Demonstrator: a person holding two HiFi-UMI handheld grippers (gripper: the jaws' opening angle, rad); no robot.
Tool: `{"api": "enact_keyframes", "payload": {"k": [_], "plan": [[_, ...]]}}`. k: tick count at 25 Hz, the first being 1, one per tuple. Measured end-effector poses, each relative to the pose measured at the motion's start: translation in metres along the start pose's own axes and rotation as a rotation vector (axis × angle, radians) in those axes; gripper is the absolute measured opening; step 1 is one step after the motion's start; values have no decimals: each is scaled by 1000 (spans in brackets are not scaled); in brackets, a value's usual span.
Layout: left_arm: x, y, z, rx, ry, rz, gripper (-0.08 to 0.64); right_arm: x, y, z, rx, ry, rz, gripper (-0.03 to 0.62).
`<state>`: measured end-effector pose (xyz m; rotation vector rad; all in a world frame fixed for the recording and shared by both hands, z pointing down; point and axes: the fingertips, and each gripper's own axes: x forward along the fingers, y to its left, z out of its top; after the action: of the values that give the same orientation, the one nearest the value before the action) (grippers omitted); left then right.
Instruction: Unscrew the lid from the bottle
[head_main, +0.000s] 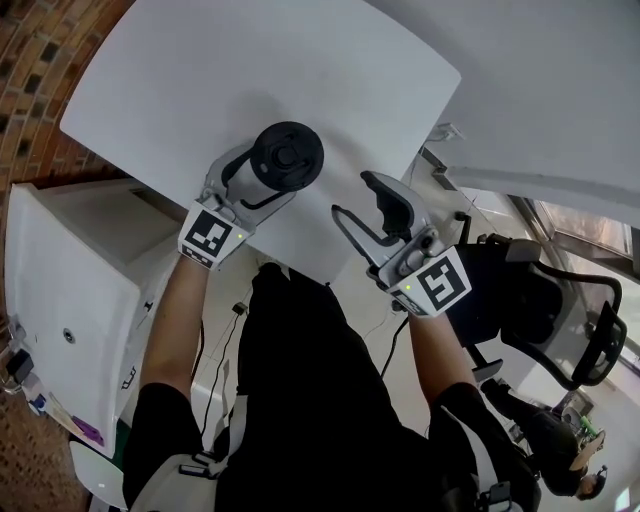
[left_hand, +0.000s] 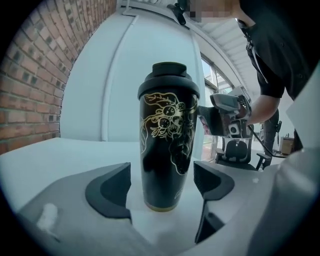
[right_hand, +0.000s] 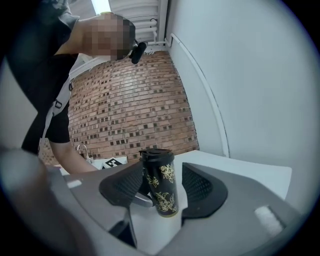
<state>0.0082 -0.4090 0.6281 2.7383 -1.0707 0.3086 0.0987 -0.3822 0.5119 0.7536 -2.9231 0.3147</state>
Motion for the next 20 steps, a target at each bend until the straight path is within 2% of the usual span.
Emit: {"api": "enact_keyframes", "payload": {"k": [3, 5, 8, 12, 14, 20], "plan": [[9, 0, -5, -22, 1, -19, 405, 6, -4, -1, -6, -12, -25, 294], [13, -2, -6, 7, 22, -41, 405, 13, -6, -1, 6, -14, -48, 381], [19, -1, -2, 34, 24, -51, 403, 26, -11, 0, 4, -18, -51, 430], [19, -5, 2, 34, 2, -80, 393, 50, -1, 16, -10, -71, -28, 460], [18, -7, 2, 32, 10, -104, 367, 62, 8, 21, -26, -102, -30, 479], [18, -8, 1, 9, 24, -126, 362, 92, 22, 12, -26, -103, -36, 499]]}}
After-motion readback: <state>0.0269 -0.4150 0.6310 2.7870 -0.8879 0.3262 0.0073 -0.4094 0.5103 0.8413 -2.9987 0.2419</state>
